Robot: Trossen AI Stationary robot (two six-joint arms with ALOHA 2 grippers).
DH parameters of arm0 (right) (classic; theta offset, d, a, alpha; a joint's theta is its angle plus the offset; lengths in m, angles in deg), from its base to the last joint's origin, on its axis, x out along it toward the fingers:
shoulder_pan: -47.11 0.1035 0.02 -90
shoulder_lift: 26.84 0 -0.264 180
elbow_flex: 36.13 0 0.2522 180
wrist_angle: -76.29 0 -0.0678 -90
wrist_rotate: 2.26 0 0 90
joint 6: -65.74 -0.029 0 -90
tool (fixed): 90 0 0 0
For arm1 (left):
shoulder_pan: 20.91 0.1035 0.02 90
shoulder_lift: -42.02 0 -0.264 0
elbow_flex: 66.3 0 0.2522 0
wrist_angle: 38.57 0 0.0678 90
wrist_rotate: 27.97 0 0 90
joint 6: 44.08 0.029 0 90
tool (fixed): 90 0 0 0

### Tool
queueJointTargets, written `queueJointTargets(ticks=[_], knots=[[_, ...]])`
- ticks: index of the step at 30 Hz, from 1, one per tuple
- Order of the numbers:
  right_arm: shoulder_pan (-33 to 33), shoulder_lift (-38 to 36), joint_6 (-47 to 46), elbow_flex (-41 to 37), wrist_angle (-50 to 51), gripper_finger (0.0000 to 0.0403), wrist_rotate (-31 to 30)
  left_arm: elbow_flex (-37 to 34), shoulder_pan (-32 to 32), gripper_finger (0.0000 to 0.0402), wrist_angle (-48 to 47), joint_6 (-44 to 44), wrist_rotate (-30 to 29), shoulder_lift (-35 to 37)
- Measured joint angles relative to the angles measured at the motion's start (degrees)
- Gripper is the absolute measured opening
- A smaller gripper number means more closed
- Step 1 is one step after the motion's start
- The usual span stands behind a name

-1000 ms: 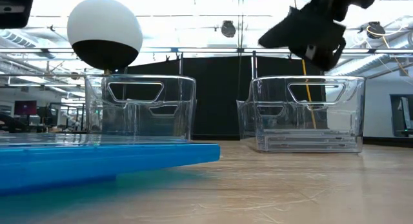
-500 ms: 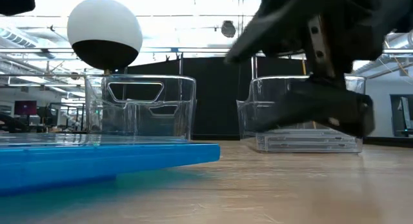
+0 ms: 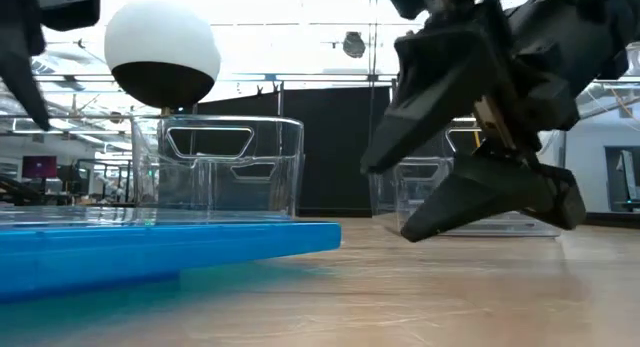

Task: Pick & place jewel cases by type
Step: Put the blue CD case into the left transparent bin

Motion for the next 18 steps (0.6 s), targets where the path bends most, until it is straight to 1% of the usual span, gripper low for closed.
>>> queueJointTargets(ticks=[5, 10, 13, 18], knots=[[0.2, 2.3, -0.4, 0.0, -3.3, 0.0219, 0.3, 0.0, 0.5, 0.0131, -0.9, 0.2, 0.0, 0.0], [0.1, 5.6, -1.4, 2.0, -4.9, 0.0219, 0.6, 0.0, 0.7, 0.0131, -1.6, 0.2, 0.2, 0.0], [-0.2, 6.1, -0.2, 2.4, -6.0, 0.0219, 0.0, 0.0, 0.7, 0.0131, -2.0, 0.2, 2.0, 0.0], [-1.0, 6.5, 0.4, 3.3, -5.9, 0.0219, 0.5, 0.0, 0.7, 0.0131, -4.8, -1.7, 2.6, 0.0]])
